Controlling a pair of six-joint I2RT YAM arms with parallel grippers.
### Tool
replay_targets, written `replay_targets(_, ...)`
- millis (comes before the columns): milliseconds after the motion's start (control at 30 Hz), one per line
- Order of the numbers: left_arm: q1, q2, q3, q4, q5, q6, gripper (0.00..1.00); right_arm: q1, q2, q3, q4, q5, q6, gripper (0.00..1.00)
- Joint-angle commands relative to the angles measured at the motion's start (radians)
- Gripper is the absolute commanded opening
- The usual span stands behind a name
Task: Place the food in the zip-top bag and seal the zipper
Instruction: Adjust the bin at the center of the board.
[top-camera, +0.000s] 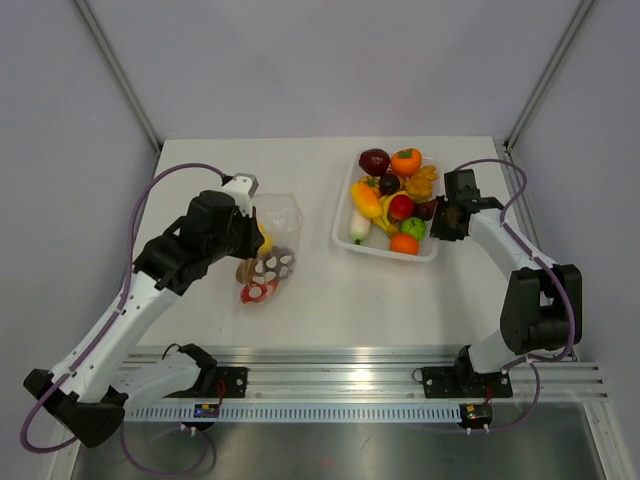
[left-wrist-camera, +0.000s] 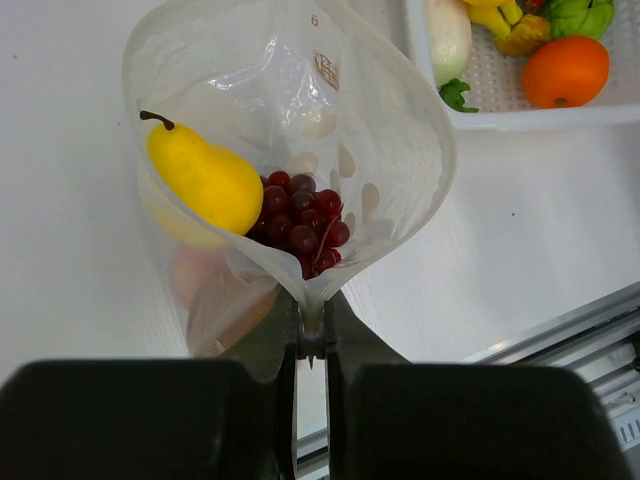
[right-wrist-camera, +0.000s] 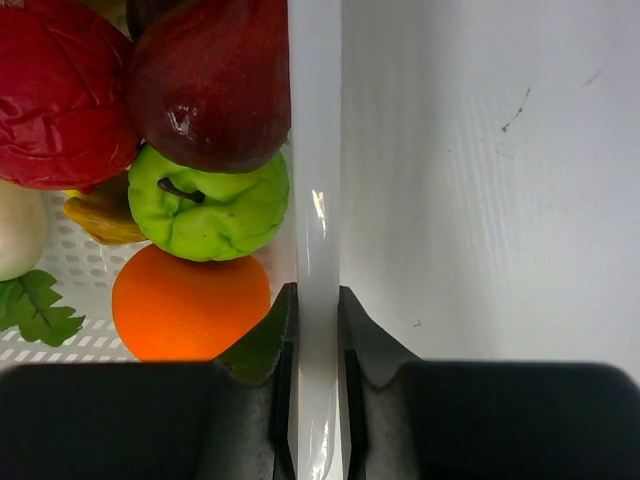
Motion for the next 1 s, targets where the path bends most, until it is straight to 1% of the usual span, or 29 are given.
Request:
replay_targets(0,0.006,0.01,0.059,0.077,0.031,0.013,0.0,0.003,-0.031,0.006,-0.03,0.076,-0.011,0.17)
replay_targets(100,0.006,0.015,0.061,0.079,0.04,0.016,0.0,0.003,-0.017,0.011,-0.058,0.125,0.0,0.17)
replay_targets(133,0.006,0.017,0.061,0.08,0.045,0.016,0.0,0.003,-0.016,0.011,-0.066,0.161,0.006,0.22)
replay_targets(167,0.007,0.018,0.061,0.082,0.047,0.016,0.0,0.002,-0.011,0.012,-0.07,0.177,0.015,0.28)
replay_targets(233,0.006,0.021,0.062,0.082,0.056,0.016,0.0,-0.001,-0.008,0.009,-0.083,0.212,0.02,0.47)
replay_targets(267,0.006,0.024,0.062,0.083,0.057,0.017,0.0,-0.001,-0.012,0.011,-0.084,0.214,0.023,0.66)
replay_targets(367,0.006,0.029,0.065,0.086,0.067,0.02,0.0,-0.001,-0.057,0.011,-0.087,0.197,0.026,0.76)
replay_targets(500,0.006,0.035,0.067,0.096,0.117,0.04,0.0,-0.001,-0.163,0.026,-0.09,0.134,0.008,0.8)
replay_targets(567,0.006,0.041,0.07,0.111,0.169,0.069,0.0,0.0,-0.237,0.042,-0.084,0.067,-0.018,0.8)
replay_targets(600,0.006,0.043,0.073,0.117,0.192,0.081,0.0,0.0,-0.264,0.046,-0.067,-0.003,-0.031,0.81)
replay_targets(667,0.006,0.055,0.096,0.114,0.275,0.13,0.0,0.0,-0.331,0.065,-0.058,-0.062,-0.057,0.83)
replay_targets(700,0.006,0.059,0.107,0.102,0.343,0.147,0.0,0.0,-0.353,0.081,-0.049,-0.134,-0.068,0.84)
replay_targets(767,0.006,0.069,0.14,0.082,0.405,0.192,0.0,0.005,-0.396,0.101,-0.047,-0.22,-0.094,0.84)
replay_targets(800,0.006,0.067,0.15,0.079,0.453,0.209,0.0,0.009,-0.405,0.123,-0.047,-0.232,-0.103,0.84)
replay_targets(867,0.006,0.06,0.168,0.073,0.499,0.246,0.0,0.067,-0.425,0.153,-0.073,-0.222,-0.137,0.82)
replay_targets(933,0.006,0.05,0.173,0.068,0.576,0.278,0.0,0.129,-0.421,0.203,-0.102,-0.162,-0.181,0.82)
replay_targets(967,0.006,0.041,0.171,0.068,0.602,0.304,0.0,0.187,-0.414,0.216,-0.121,-0.142,-0.193,0.82)
